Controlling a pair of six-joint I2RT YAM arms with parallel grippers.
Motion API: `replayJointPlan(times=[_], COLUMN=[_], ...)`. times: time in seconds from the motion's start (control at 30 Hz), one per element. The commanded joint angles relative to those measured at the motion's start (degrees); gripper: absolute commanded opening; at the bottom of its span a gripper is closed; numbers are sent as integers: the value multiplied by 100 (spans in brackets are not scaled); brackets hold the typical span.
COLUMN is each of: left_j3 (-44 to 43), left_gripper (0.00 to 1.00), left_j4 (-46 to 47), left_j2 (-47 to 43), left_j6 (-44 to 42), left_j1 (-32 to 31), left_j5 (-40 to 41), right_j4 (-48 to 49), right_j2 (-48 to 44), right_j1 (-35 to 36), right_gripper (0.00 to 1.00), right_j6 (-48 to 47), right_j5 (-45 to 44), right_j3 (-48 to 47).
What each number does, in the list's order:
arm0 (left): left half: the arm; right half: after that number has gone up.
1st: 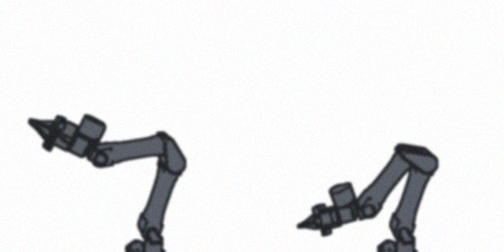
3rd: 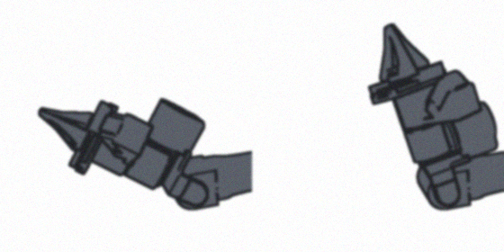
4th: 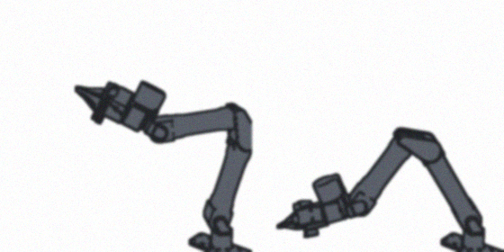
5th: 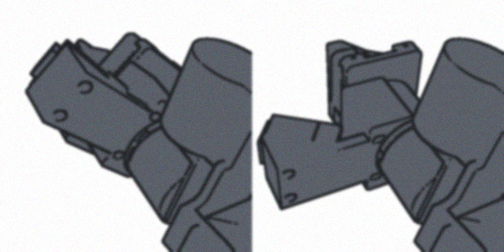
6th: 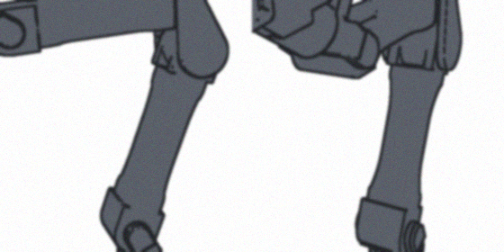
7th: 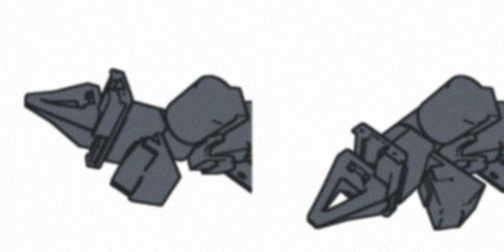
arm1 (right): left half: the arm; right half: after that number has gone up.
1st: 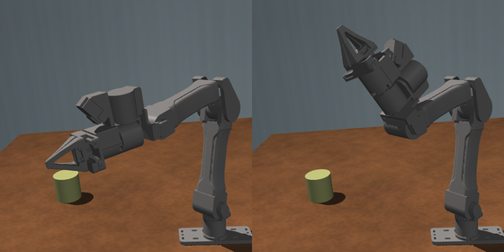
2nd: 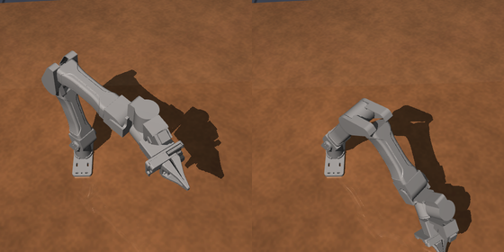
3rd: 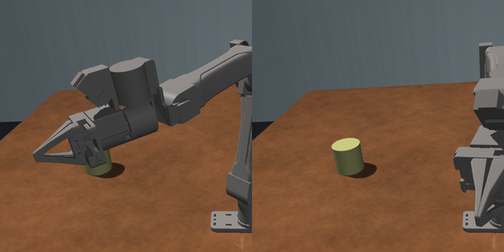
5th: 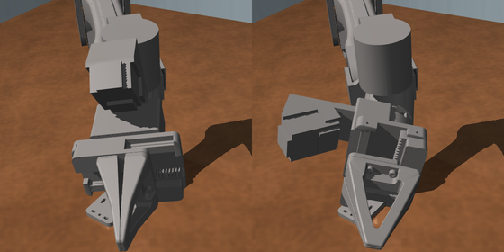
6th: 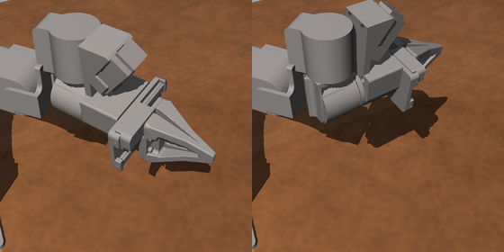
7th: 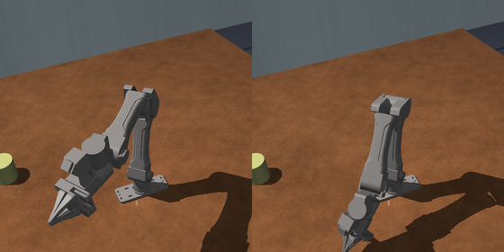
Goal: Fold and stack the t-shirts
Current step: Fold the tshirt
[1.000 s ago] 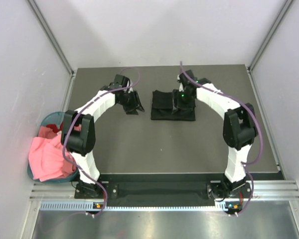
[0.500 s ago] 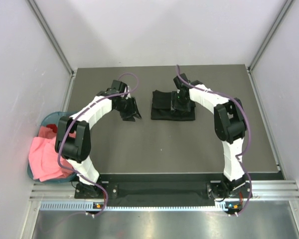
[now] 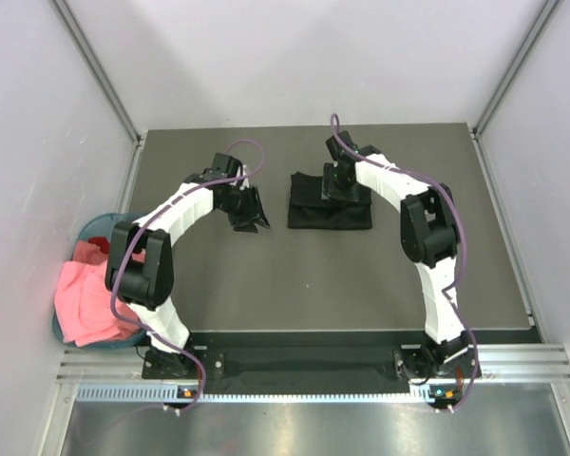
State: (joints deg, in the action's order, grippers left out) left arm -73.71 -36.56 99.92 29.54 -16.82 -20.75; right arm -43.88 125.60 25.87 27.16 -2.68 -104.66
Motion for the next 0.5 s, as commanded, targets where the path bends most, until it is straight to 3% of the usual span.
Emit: replayJointPlan(times=[0.0, 0.33, 0.47], left_j3=[-152, -143, -65], left_gripper=[47, 46, 46], left_j4=[-80, -132, -115], left_j2=[45, 45, 10], left_j6=[-159, -150, -106], left_j1=[47, 82, 82], left_j5=[-131, -157, -201], right_j4=[-68, 458, 494], right_j2=[245, 693, 1045], right_j1=[32, -117, -336], right_gripper=[53, 53, 54], right_j6=[-88, -491, -633], right_j5=[-207, -874, -691], right_j3=[-449, -1591, -2513])
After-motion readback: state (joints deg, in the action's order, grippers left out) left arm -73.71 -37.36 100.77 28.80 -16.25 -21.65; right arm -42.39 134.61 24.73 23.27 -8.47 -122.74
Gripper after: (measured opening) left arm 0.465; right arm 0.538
